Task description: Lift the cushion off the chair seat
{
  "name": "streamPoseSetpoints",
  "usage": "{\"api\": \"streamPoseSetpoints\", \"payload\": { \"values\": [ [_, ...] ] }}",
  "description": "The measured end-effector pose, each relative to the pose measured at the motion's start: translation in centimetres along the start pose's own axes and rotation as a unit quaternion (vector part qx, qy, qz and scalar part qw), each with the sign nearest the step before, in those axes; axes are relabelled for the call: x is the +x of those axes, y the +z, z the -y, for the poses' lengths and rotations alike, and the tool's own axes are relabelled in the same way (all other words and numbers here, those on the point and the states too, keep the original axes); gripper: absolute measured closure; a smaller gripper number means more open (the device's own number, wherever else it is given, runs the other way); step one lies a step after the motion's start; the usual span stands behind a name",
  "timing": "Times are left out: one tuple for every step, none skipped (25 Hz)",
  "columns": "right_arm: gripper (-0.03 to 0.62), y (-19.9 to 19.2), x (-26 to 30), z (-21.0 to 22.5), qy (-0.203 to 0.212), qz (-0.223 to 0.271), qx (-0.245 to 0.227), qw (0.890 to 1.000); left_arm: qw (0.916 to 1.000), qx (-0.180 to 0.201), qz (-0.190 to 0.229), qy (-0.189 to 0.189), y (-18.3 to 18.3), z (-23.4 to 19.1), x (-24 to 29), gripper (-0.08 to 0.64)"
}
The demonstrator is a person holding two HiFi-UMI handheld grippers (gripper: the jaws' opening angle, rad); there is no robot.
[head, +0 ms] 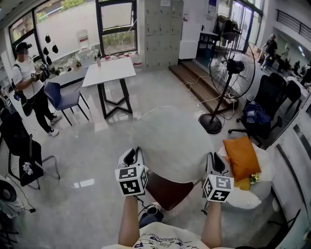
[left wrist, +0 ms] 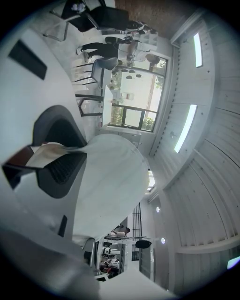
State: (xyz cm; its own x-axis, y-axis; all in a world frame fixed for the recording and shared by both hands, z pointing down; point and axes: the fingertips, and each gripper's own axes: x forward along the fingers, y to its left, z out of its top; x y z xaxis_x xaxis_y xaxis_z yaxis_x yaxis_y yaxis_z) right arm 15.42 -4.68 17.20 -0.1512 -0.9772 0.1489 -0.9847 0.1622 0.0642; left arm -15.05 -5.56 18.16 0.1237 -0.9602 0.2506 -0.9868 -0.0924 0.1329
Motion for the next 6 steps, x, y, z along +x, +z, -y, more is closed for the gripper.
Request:
{"api": "streamPoseSetpoints", "payload": {
  "values": [
    [0.522,0.10,0.04,-0.05,0.000,0.000,-0.001,1.000,1.0000,0.000,0.000,0.000,0.10,-0.05,0.03,0.502],
    [0.522,0.19,0.08,-0.06,0.001,0.000,-0.002,1.000,1.0000,-0.001,0.000,-0.001,0.18,-0.08,0.06,0.502],
    [0.522,0.27,0.11,-0.05,0.001,0.000,-0.003,1.000,1.0000,-0.001,0.000,-0.001,0.25,-0.09,0.08,0.502],
    [0.522,0.36,0.13,-0.03,0.002,0.001,-0.003,1.000,1.0000,0.000,0.001,-0.001,0.32,-0.09,0.09,0.502],
    [0.522,0.44,0.14,-0.02,0.002,0.001,-0.004,1.000,1.0000,0.000,0.001,-0.001,0.38,-0.09,0.09,0.502],
    [0.522,0.52,0.15,-0.02,0.002,0.002,-0.004,1.000,1.0000,0.001,0.002,0.000,0.43,-0.10,0.09,0.502]
  ]
}}
